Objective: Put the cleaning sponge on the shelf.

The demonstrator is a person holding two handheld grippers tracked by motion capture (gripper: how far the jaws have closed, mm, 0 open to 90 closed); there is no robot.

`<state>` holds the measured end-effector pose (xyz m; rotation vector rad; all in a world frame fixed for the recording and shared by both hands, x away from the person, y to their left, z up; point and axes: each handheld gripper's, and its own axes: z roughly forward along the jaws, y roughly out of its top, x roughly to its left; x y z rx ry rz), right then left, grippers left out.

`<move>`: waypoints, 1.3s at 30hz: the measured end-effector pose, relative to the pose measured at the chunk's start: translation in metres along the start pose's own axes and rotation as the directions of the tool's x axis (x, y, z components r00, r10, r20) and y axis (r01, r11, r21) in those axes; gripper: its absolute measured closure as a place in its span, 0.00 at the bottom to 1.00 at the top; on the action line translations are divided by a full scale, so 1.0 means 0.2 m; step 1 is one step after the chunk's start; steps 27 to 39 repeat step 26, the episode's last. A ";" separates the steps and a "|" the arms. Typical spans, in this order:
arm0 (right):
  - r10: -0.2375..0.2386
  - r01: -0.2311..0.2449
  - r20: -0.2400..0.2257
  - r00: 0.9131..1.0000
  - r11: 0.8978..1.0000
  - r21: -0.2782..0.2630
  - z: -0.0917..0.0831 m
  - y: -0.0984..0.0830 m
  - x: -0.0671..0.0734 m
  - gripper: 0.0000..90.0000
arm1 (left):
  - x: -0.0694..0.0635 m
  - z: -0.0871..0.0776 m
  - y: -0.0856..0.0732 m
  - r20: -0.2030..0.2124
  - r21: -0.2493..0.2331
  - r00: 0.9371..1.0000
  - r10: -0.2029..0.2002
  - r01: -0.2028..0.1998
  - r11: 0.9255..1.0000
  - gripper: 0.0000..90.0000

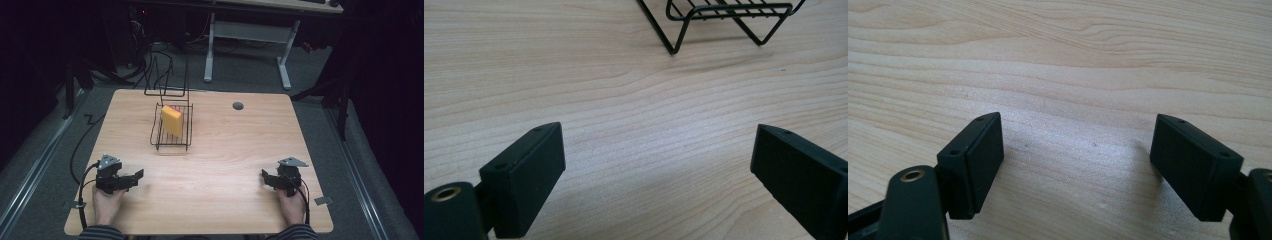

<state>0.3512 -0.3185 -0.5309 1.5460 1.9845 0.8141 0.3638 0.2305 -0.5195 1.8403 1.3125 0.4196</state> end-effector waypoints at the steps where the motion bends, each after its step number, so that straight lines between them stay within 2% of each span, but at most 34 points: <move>1: 0.000 0.000 0.000 1.000 1.000 0.000 0.00 0.00 0.00 0.24 | 0.00 0.01 0.00 -0.008 0.002 1.000 0.003 -0.003 1.000 0.09; 5: 0.001 -0.001 0.000 1.000 1.000 0.000 0.00 0.00 0.00 0.24 | 0.00 0.03 -0.02 -0.026 0.025 0.999 0.019 -0.019 1.000 0.09; 6: 0.000 0.000 0.000 1.000 1.000 0.000 0.00 0.00 0.00 0.24 | -0.01 0.05 -0.03 -0.044 0.034 0.999 0.032 -0.031 0.999 0.09; 10: 0.000 0.000 0.000 1.000 1.000 0.000 0.00 0.00 0.00 0.24 | -0.01 0.07 -0.05 -0.070 0.056 0.996 0.054 -0.050 0.997 0.09; 12: 0.000 0.000 0.000 1.000 1.000 0.000 0.00 0.00 0.00 0.24 | -0.02 0.09 -0.05 -0.089 0.084 0.993 0.081 -0.073 0.994 0.09; 15: 0.000 0.000 0.000 1.000 1.000 -0.001 0.00 0.00 0.00 0.24 | -0.04 0.11 -0.05 -0.125 0.106 0.984 0.124 -0.110 0.988 0.10; 39: 0.000 0.000 0.000 1.000 1.000 0.000 0.00 0.00 0.00 0.24 | -0.04 0.11 -0.05 -0.123 0.105 0.985 0.118 -0.105 0.989 0.10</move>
